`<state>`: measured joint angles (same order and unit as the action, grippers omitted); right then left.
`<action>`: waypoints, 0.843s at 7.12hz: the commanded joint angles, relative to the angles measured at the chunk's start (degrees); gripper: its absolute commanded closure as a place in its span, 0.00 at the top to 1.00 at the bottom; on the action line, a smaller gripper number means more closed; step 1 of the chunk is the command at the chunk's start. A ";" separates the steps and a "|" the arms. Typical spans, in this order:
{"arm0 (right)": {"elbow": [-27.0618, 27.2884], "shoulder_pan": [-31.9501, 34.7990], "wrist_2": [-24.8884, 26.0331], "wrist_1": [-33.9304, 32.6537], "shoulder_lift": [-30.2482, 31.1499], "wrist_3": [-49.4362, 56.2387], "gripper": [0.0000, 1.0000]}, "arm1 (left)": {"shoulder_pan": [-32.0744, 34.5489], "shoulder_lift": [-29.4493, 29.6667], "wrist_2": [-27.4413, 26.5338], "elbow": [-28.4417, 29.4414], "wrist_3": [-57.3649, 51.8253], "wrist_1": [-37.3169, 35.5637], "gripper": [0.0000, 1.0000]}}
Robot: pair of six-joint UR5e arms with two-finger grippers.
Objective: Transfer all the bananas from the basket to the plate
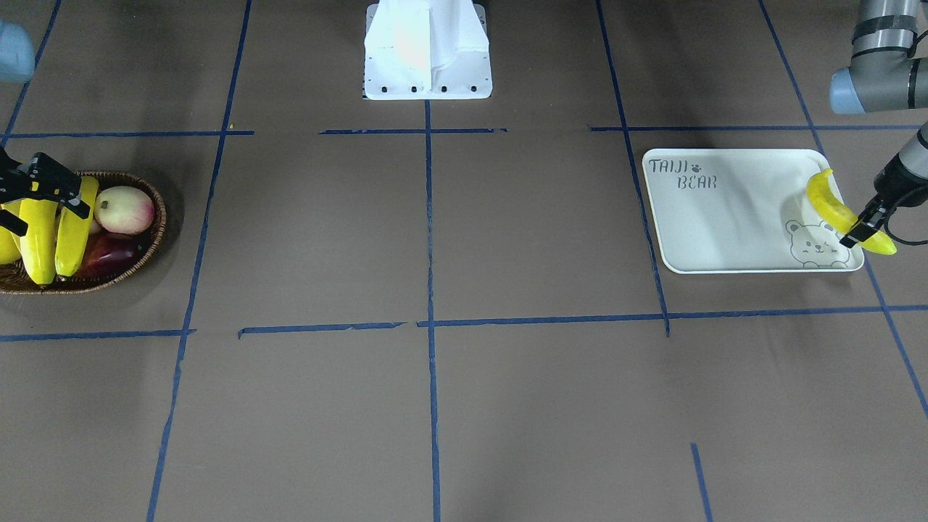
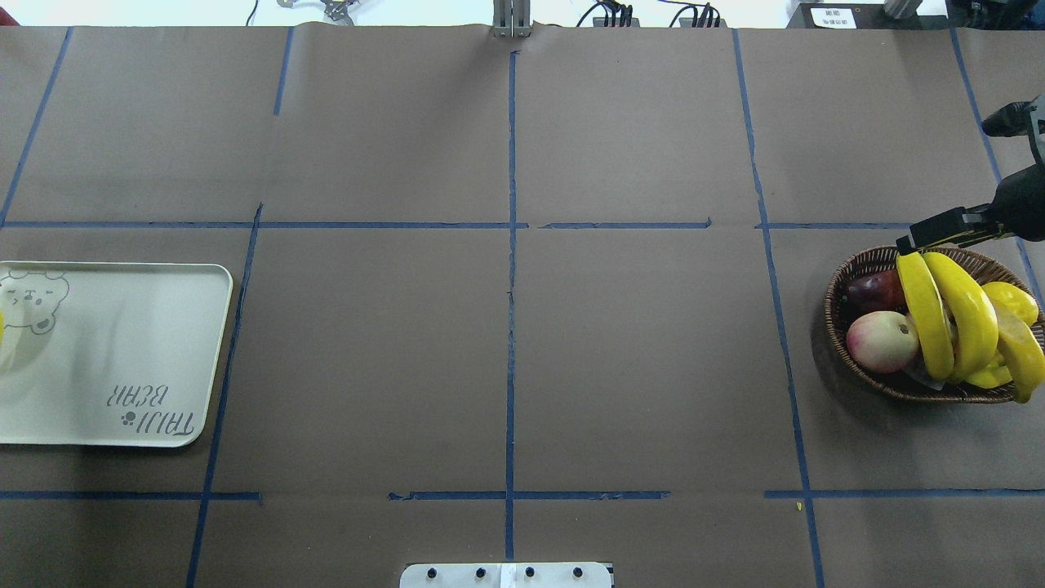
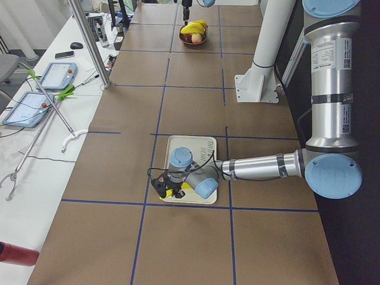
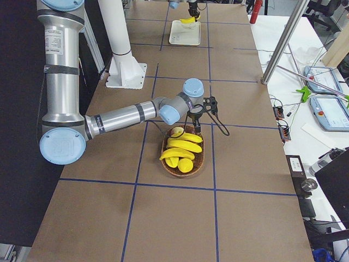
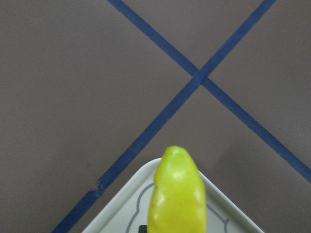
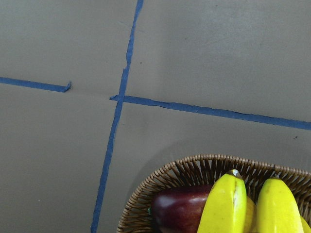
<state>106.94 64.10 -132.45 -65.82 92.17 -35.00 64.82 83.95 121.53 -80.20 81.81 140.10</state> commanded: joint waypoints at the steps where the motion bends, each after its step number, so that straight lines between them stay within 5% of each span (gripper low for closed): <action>1: 0.20 0.15 0.00 -0.01 0.46 0.02 1.00 | 0.04 0.07 1.16 0.93 -2.77 1.85 1.00; 4: 2.20 0.94 0.35 -0.01 4.56 2.20 1.00 | 7.59 0.51 18.09 -5.80 -4.91 2.02 1.00; 6: 4.76 1.12 3.31 0.25 10.63 2.21 1.00 | 7.60 0.60 17.87 -15.29 -2.73 2.28 1.00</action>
<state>110.27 65.22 -131.21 -65.77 99.06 -33.02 72.15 84.51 138.86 -89.66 77.64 142.23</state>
